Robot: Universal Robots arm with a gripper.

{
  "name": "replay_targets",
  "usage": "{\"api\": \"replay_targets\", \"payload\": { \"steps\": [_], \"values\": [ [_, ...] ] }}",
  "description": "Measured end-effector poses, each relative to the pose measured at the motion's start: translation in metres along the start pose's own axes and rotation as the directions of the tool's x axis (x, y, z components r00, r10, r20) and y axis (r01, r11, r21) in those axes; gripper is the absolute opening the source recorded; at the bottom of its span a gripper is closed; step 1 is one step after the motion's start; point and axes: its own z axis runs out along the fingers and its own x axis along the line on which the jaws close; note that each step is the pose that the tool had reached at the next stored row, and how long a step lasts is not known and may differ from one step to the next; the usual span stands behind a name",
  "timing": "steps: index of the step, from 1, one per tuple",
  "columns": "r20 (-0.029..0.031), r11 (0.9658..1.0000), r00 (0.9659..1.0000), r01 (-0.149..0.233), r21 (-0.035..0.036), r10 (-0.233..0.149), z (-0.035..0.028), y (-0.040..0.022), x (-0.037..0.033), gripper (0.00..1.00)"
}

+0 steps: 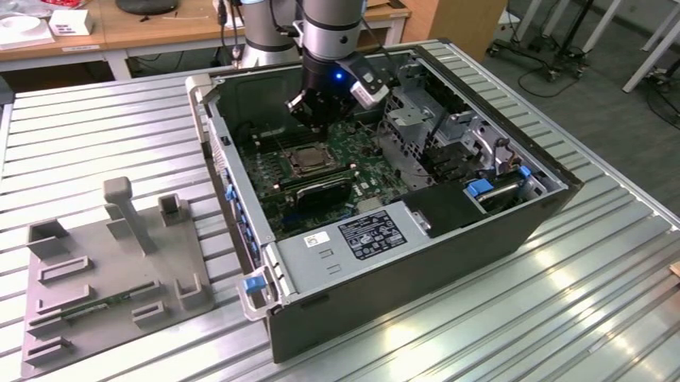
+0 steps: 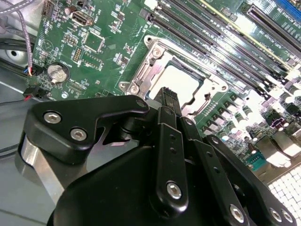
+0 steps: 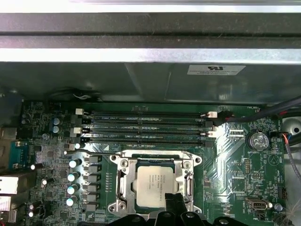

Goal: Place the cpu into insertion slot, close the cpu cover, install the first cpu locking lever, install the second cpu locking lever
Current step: 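Close the cpu cover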

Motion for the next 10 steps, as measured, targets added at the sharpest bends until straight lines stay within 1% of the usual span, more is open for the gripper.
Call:
{"api": "replay_targets", "payload": {
  "steps": [6,10],
  "values": [
    [0.0001,1.0000,1.0000,0.000,0.0000,0.000,0.0001,0.0000,0.0055,0.10],
    [0.0001,1.0000,1.0000,0.000,-0.0001,0.000,0.0001,0.0000,0.0058,0.10]
  ]
}}
